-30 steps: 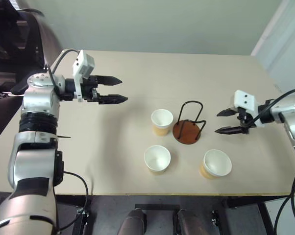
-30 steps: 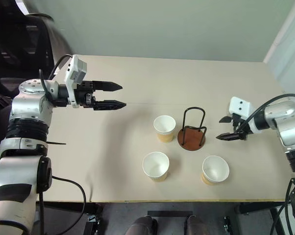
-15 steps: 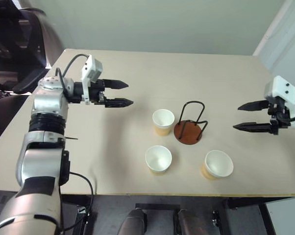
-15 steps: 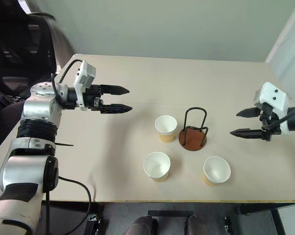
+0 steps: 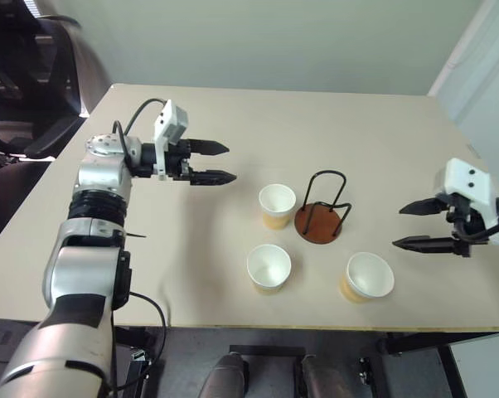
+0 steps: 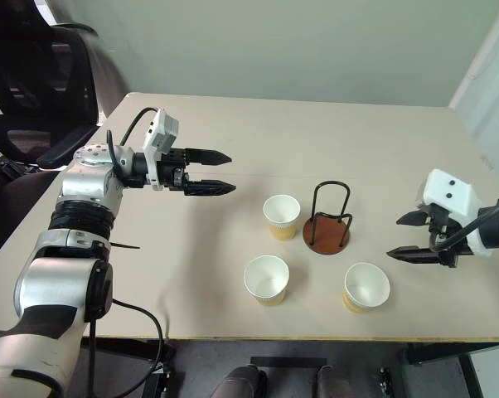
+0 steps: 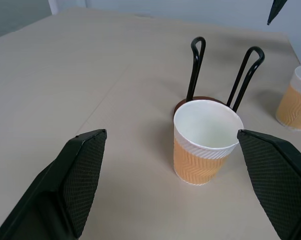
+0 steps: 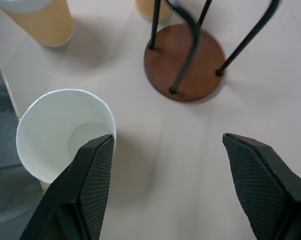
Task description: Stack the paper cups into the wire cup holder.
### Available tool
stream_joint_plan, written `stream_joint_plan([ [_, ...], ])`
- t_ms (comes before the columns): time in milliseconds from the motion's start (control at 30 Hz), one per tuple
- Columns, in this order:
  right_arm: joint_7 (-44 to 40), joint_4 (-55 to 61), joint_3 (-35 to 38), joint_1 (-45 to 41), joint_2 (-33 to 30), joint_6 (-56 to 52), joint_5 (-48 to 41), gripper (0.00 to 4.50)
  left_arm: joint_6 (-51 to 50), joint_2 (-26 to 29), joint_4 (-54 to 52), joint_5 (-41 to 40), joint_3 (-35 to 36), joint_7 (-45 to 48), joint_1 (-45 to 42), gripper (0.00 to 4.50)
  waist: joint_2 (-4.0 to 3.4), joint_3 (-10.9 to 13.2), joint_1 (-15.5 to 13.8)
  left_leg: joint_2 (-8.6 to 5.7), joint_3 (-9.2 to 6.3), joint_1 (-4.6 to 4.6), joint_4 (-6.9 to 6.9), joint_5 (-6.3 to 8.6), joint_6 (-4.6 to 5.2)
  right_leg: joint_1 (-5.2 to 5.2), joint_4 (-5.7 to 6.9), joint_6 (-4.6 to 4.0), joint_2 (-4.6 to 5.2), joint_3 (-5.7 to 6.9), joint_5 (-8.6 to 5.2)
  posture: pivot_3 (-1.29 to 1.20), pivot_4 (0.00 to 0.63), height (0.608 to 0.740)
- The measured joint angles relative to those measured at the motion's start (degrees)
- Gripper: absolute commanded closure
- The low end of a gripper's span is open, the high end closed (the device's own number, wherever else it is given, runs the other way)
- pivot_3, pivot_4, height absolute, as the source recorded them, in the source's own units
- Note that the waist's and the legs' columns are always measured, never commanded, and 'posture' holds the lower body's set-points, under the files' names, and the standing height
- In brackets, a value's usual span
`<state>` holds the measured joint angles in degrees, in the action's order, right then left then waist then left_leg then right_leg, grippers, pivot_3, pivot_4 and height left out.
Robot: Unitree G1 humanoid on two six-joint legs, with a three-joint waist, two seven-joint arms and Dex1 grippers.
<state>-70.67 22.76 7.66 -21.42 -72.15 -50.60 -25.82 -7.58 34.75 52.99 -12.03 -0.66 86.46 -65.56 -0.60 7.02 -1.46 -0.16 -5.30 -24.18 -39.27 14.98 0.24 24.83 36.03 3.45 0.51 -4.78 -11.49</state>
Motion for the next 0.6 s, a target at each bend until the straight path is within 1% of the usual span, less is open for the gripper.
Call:
stream_joint_plan([
  [267,1.5,3.8,-1.1,-0.3,-0.2,-4.2,-3.4,1.02,-0.2,0.0,-0.1,-0.2,0.0,2.5,0.0,0.00,0.00,0.0,-0.1,-0.01,0.03,-0.04,-0.01,-0.03,-0.06,0.00,-0.05,0.06,0.00,-0.02,-0.03,0.00,0.150,0.740],
  [367,1.5,4.5,-1.1,0.6,-0.7,-4.7,-4.4,1.02,-2.5,0.1,-1.6,-2.1,-0.5,3.5,0.1,0.00,0.00,0.0,-0.1,-0.01,0.03,-0.07,-0.04,-0.03,-0.06,0.00,-0.06,0.07,0.01,-0.02,-0.03,0.00,0.150,0.740],
  [500,1.0,4.8,-1.0,1.7,-1.7,-4.5,-5.4,1.02,-4.7,2.1,-8.6,-7.0,-6.9,3.7,1.1,0.00,0.00,0.0,-0.2,-0.02,0.04,-0.08,-0.10,-0.03,-0.05,-0.01,-0.05,0.10,0.02,-0.03,-0.02,0.00,0.150,0.740],
  [533,1.2,4.9,-1.0,1.7,-1.7,-4.4,-5.5,1.02,-4.5,3.6,-10.8,-8.6,-10.3,3.8,1.5,0.00,0.00,0.0,-0.1,-0.01,0.04,-0.07,-0.11,-0.03,-0.05,-0.01,-0.04,0.10,0.01,-0.03,-0.02,0.00,0.150,0.740],
  [600,1.6,4.9,-1.0,1.7,-1.7,-3.9,-5.5,1.02,-3.6,5.4,-12.8,-10.5,-14.9,3.8,1.6,0.00,0.00,0.0,-0.1,-0.01,0.03,-0.07,-0.13,-0.03,-0.05,0.00,-0.01,0.10,0.01,-0.04,-0.02,0.00,0.150,0.740],
])
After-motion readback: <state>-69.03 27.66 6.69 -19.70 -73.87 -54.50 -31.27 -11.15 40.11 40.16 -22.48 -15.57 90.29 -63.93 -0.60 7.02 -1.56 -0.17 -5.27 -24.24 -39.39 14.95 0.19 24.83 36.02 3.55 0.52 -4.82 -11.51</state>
